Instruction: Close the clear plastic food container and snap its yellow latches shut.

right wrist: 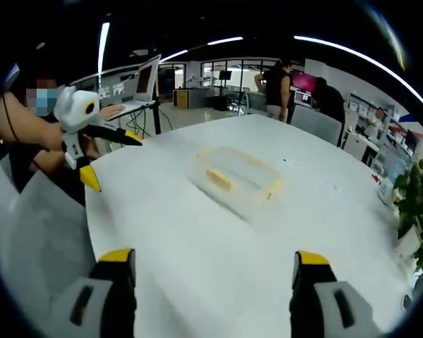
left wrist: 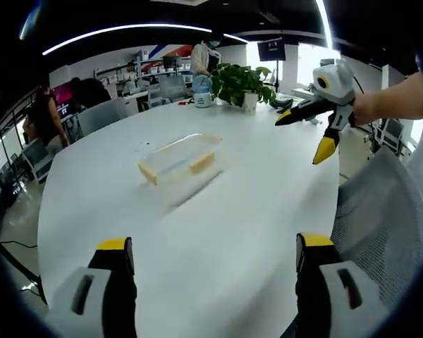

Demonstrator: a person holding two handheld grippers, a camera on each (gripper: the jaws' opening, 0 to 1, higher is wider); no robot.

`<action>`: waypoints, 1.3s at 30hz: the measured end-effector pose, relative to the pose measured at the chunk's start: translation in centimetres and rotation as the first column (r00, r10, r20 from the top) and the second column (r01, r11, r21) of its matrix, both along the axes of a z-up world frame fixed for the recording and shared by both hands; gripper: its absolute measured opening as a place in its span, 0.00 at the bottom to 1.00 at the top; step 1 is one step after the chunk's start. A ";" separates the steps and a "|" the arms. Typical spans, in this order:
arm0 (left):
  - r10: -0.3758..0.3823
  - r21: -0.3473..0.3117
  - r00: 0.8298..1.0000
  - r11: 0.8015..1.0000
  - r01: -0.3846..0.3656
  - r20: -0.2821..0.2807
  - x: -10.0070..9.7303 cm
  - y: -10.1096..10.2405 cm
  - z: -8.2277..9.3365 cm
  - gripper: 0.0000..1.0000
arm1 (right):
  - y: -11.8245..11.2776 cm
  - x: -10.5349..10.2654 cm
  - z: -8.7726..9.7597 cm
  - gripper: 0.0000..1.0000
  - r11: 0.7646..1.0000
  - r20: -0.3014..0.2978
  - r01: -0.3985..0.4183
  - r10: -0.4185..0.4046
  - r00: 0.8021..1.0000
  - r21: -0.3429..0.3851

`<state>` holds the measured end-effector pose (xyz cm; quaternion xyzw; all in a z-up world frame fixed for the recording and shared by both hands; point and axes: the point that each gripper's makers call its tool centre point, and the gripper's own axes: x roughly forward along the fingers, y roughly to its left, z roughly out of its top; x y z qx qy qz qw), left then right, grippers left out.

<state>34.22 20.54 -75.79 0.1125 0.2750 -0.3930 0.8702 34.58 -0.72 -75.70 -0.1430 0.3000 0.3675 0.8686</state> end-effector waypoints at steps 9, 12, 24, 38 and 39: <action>0.034 -0.022 0.999 0.999 -0.034 0.005 -1.4 1.1 -0.4 0.93 | -0.7 -1.3 0.1 0.91 1.000 0.041 0.025 -0.026 0.999 0.011; 0.036 -0.042 0.999 0.998 -0.035 0.016 -1.7 1.3 -0.1 0.92 | -0.7 -1.7 0.2 0.91 0.999 0.054 0.038 -0.039 0.998 0.017; 0.054 -0.077 0.997 0.996 -0.050 0.050 -3.3 1.7 0.1 0.93 | -1.0 -3.3 0.2 0.91 0.994 0.099 0.083 -0.089 0.991 0.064; 0.162 -0.177 0.983 0.973 -0.145 0.086 -3.6 2.4 0.9 0.98 | -2.8 -4.6 0.4 0.90 0.985 0.128 0.146 -0.157 0.979 0.094; 0.163 -0.177 0.983 0.973 -0.146 0.087 -3.6 2.4 0.9 0.98 | -3.0 -4.6 0.5 0.90 0.984 0.131 0.151 -0.163 0.978 0.096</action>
